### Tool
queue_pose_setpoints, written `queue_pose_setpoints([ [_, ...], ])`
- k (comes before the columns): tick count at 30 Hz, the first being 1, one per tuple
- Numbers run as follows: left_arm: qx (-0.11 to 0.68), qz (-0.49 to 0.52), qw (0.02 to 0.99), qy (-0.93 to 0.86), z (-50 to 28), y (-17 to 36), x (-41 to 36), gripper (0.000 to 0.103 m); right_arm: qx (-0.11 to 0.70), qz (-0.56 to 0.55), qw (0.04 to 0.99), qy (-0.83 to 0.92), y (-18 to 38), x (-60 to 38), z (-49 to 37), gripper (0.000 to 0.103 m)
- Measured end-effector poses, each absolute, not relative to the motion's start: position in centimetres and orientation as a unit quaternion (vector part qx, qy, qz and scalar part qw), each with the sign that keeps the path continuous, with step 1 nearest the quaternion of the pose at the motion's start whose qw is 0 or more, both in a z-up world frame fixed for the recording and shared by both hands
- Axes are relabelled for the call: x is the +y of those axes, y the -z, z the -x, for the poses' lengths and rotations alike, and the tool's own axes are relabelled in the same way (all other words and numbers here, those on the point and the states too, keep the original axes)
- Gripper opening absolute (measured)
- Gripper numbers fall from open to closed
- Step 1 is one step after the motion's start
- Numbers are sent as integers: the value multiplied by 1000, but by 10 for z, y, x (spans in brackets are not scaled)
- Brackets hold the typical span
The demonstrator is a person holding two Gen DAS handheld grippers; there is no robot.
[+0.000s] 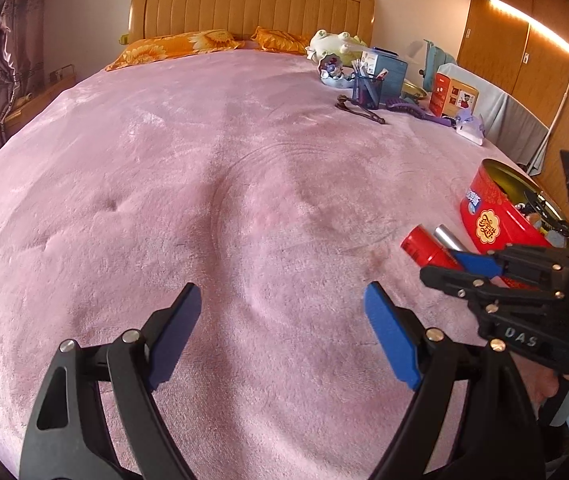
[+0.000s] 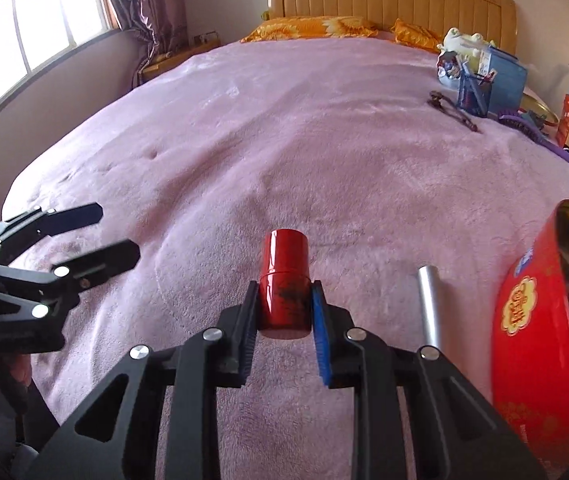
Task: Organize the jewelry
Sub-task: 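Reach the right gripper to the red cylinder and grasp it, then carry the red cylinder into the red tin and release it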
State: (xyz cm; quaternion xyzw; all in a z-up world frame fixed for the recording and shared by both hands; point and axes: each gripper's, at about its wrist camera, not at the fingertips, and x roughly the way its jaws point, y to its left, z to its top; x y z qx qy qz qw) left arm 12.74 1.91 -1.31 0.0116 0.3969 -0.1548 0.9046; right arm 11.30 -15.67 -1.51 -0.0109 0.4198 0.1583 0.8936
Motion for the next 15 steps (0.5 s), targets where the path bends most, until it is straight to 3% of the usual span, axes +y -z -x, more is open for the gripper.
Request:
queue_pose_setpoints([
  [8,369,-55,902,215,-125,-15,-55,82,347,-19,934,-81,-49,-255,-81,26],
  [15,351,-81,890,280,-125,-35,-135,82,344,-34,938,29,-54,-361,-64,26],
])
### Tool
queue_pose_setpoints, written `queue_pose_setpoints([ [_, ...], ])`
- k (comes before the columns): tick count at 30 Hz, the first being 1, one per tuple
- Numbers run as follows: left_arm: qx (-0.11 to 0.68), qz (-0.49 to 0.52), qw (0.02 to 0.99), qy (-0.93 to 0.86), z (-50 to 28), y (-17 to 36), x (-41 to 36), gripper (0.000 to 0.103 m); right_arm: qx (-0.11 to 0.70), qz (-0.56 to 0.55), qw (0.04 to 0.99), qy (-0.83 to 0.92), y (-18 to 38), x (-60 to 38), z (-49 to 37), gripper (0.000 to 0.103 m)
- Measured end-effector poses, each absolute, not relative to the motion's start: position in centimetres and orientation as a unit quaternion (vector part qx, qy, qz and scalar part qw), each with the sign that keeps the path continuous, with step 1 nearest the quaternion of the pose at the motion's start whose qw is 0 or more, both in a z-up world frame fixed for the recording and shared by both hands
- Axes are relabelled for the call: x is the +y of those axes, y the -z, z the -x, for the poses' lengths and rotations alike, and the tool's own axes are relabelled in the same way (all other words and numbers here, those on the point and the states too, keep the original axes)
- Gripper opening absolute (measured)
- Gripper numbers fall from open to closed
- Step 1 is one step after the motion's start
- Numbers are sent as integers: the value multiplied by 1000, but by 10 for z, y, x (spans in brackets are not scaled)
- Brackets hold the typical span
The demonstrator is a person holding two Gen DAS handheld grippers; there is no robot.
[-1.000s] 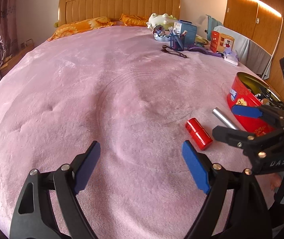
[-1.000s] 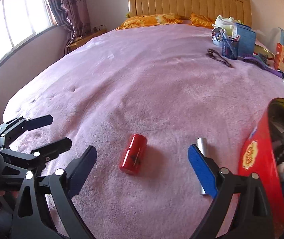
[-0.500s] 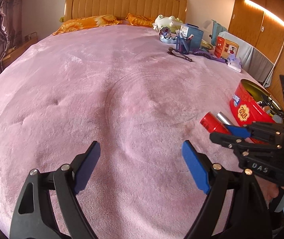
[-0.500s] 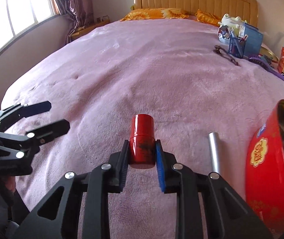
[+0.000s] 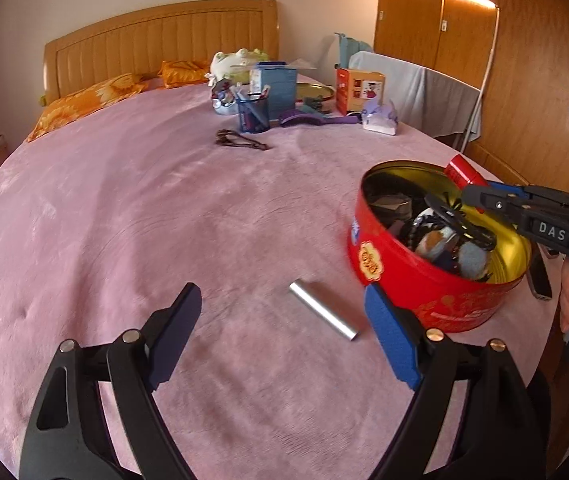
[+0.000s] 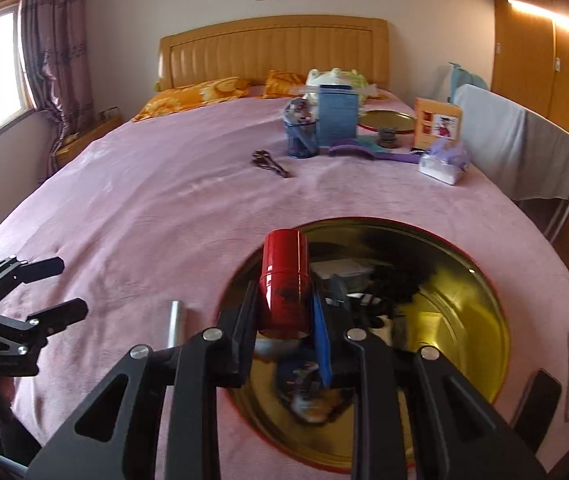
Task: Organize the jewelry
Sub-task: 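Carry the red cylinder into the red tin and release it, then reach the right gripper to the silver tube and grasp it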
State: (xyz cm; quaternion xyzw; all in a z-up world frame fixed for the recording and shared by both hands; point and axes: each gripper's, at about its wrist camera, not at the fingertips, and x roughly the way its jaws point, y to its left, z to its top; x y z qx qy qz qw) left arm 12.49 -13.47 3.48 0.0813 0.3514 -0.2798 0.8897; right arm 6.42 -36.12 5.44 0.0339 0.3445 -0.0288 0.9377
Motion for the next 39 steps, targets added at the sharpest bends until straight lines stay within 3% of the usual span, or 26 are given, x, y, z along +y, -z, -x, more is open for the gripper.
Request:
queue_pose_setpoints([
  [9,346,-135,865,338,-138,-47,-237,82,397,-66,912,74,-12,-430,-65,26],
  [15,368,-144,852,343,-144,-36,-265,82,423,-82,900,66,-2,-437,-71,28],
  [18,370,-142,853,341,-142,-35,-262,82,412,-91,904,68,-7,-442,-66,42],
  [23,374,-130,856,332,-140,-34,-246,82,394,-100,911,69,-19,-442,-58,46],
  [25,373,-124,860,326,-138,-34,-236,82,385,-102,915,61,-26,-437,-55,55],
  [27,372,-120,864,317,-136,-33,-224,82,375,-102,920,50,-33,-428,-52,71],
  [32,375,-112,874,289,-132,-27,-186,82,361,-86,928,4,-46,-389,-53,88],
  [39,384,-94,886,241,-128,-16,-128,82,358,-45,931,-61,-48,-320,-62,91],
])
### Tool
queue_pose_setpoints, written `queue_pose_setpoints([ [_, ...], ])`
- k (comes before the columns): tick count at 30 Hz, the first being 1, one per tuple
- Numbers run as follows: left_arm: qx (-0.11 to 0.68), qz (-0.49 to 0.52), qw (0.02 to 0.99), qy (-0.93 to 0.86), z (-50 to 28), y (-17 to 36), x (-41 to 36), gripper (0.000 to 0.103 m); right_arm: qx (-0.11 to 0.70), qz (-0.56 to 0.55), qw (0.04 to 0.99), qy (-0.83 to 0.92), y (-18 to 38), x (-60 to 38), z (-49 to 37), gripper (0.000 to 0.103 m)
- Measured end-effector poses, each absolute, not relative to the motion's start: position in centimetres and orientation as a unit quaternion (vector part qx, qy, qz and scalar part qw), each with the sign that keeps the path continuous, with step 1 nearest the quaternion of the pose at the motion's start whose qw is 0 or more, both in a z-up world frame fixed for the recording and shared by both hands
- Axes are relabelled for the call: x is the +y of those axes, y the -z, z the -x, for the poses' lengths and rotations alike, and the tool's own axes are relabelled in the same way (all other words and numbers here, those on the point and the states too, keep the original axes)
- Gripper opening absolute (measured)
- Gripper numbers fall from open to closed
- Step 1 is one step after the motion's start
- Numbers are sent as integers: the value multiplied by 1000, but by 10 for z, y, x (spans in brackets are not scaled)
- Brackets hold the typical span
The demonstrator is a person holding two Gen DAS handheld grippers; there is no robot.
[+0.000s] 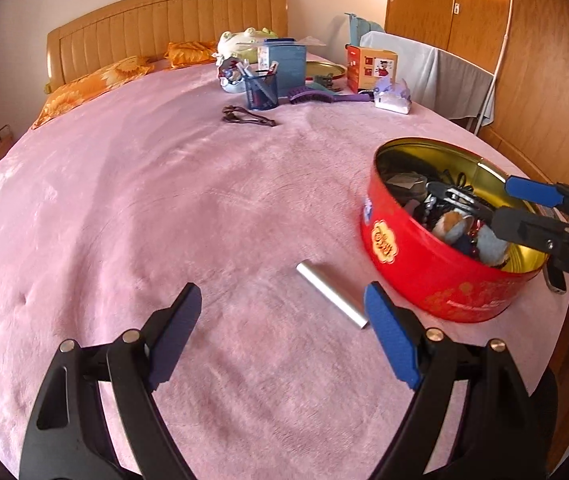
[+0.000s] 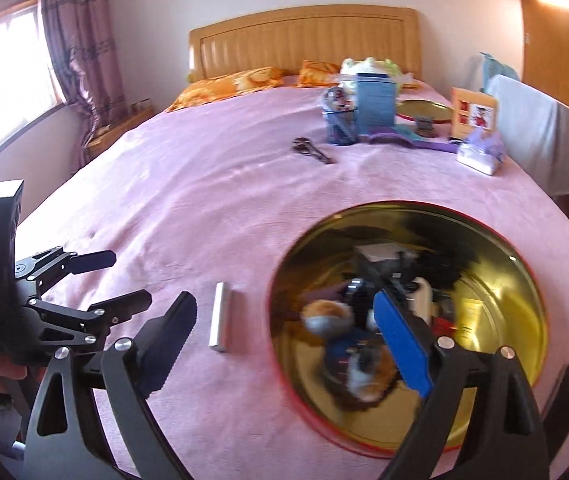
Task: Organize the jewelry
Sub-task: 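Reach the right gripper to the silver tube and grasp it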
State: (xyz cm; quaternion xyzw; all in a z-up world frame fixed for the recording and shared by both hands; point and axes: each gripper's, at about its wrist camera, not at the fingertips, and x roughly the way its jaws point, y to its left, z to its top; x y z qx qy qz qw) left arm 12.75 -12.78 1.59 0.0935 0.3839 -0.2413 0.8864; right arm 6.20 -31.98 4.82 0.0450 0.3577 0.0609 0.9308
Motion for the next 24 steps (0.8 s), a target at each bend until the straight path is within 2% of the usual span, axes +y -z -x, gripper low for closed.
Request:
queue_pose_setpoints([
  [11,385,-68,900,193,-116,0,-49,82,384,-21,914,-125,-30,-244,-84,94],
  [14,381,-40,904,190,-113,0,-29,88,399,-18,906,-140,-20,-227,-90,96],
  [24,384,-33,906,172,-116,4,-8,90,459,5,879,-129,29,-205,-125,96],
])
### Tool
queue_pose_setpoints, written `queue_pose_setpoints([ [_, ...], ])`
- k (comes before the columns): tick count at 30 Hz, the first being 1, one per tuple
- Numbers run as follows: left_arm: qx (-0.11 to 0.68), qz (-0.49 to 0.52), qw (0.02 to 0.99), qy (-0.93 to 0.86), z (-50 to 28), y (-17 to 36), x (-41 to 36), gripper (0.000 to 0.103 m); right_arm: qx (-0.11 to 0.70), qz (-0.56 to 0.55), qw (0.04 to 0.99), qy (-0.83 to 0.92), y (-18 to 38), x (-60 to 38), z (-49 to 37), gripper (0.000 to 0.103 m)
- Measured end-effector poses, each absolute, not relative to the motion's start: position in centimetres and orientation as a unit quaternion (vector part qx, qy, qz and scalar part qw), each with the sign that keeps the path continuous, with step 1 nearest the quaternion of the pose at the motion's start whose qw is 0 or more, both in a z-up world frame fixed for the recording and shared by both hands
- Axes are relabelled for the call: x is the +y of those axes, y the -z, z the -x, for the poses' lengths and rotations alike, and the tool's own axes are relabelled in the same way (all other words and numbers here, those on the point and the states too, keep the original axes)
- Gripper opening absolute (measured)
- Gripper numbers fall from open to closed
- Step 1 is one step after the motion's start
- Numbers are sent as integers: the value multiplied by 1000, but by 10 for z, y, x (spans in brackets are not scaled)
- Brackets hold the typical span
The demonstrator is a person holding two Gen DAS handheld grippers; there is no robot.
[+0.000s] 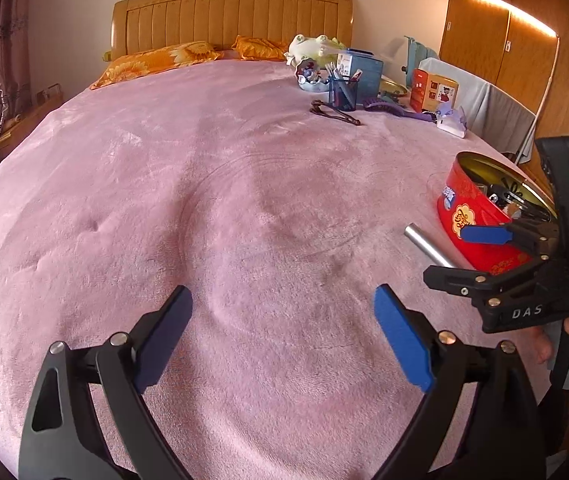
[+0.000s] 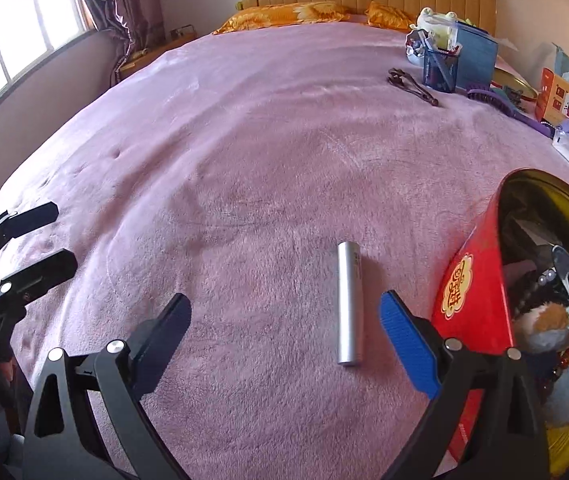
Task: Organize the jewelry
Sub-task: 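Reach the right gripper to the silver tube and grasp it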
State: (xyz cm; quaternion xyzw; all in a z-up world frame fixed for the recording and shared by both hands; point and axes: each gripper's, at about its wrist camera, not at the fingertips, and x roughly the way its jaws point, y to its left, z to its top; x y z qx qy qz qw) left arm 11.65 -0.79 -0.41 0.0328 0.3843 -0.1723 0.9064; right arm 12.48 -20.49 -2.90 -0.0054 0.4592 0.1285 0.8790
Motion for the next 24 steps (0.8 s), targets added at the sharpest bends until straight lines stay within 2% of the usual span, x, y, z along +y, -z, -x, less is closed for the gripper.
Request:
queue_pose_setpoints([
  [14,394,-47,899,186,-115,10,-12,90,489,-18,862,-132,56,-207,-148,96],
  [16,395,-47,898,186,-115,11,-13,90,494,-19,860,-126,60,-208,-148,86],
  [17,395,-47,898,187,-115,11,-13,90,499,-11,859,-116,62,-207,-148,64],
  [18,396,-47,898,187,-115,11,-13,90,502,-6,858,-110,64,-208,-148,49],
  [19,396,-47,898,187,-115,11,-13,90,502,-9,858,-112,64,-209,-146,43],
  [20,396,-48,898,187,-115,11,-14,90,498,-6,860,-108,61,-209,-144,23],
  [21,395,-48,898,188,-115,10,-14,90,496,1,862,-106,58,-208,-141,18],
  [24,393,-52,898,190,-114,9,-17,90,486,5,866,-119,47,-203,-130,18],
])
